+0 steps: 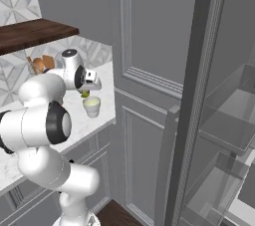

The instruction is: Grab a lemon wedge from the fridge and one ice cube from the ice bowl, and put them in the glass of lemonade.

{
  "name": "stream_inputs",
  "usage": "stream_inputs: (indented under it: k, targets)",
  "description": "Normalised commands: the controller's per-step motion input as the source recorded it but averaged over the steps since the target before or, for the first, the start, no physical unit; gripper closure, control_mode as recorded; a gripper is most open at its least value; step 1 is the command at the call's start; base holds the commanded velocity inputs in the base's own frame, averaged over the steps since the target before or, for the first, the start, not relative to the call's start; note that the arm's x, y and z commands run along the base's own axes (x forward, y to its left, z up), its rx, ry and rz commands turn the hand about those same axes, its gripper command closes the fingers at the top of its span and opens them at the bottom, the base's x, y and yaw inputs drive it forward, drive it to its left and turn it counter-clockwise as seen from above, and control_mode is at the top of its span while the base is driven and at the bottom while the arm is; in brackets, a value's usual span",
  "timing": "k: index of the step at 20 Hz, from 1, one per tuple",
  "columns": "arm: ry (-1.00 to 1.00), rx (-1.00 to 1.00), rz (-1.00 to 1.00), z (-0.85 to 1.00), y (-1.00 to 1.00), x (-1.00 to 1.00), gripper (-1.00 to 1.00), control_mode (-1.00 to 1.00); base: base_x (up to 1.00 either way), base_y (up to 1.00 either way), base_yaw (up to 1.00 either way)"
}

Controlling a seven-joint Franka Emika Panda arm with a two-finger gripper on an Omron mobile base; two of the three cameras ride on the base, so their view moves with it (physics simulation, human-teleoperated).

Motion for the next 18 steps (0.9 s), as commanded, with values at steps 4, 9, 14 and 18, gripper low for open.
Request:
stream_inputs:
  k: [4,9,14,18]
  targets:
    - [0.0,0.0,0.0,-0.01,0.0,0.0,1.0,-1.0,0.0,0.0,0.0]
    - [0.0,0.0,0.0,-0.1,0.0,0.18,1.0,-1.0,0.0,0.0,0.0]
    - [0.05,0.0,0.0,-0.19,0.0,0.25,1.0,-1.0,0.0,0.0,0.0]
    - [0.06,0.0,0.0,-0.19,0.0,0.19,1.0,-1.0,0.0,0.0,0.0]
